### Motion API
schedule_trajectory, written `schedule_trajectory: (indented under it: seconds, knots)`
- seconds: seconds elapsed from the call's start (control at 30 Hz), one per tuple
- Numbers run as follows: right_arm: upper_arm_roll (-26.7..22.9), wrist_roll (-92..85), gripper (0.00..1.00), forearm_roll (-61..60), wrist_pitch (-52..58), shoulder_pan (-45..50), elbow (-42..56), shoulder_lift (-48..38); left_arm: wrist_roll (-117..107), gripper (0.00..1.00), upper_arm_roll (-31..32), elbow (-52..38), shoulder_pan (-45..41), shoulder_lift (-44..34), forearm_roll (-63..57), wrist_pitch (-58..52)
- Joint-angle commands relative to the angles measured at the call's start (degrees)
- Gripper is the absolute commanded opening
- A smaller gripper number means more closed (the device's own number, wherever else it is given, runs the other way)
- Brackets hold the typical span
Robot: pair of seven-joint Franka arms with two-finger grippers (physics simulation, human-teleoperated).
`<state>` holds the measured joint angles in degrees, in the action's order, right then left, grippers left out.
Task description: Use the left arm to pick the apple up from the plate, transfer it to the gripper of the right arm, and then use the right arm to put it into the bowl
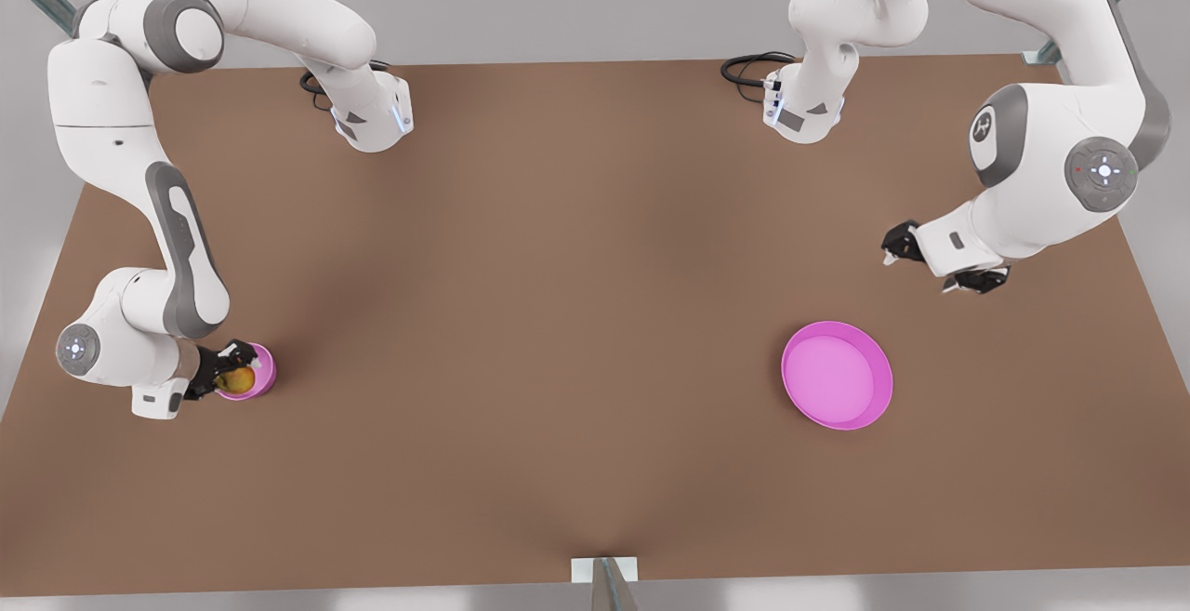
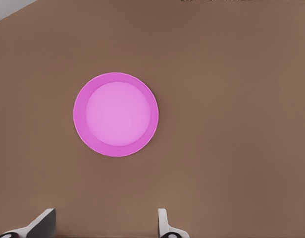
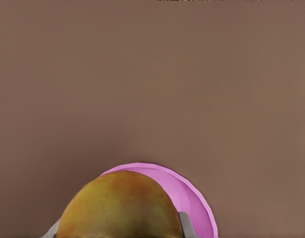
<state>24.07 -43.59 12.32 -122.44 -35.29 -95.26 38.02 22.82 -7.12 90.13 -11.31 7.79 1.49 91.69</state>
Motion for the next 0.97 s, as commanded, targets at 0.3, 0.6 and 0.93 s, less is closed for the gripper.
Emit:
schedule_trajectory:
  seconds: [0.3, 0.6, 0.93]
  knots:
    - [5.1, 7.7, 1.0, 0.2, 4.3, 0.7, 4.8, -5.9, -27.1, 1.0, 0.0, 0.0, 0.0, 0.0, 0.0, -0.4]
    - [7.9, 52.8, 1.0, -1.5, 32.4, 16.5, 17.8, -22.2, -27.0, 1.0, -0.1, 0.0, 0.0, 0.1, -0.1, -0.2]
    - [-27.2, 44.6, 1.0, -13.2, 27.6, 37.7, 11.2, -27.9, -27.0, 1.0, -0.2, -5.3, 0.1, 4.1, -0.8, -0.3]
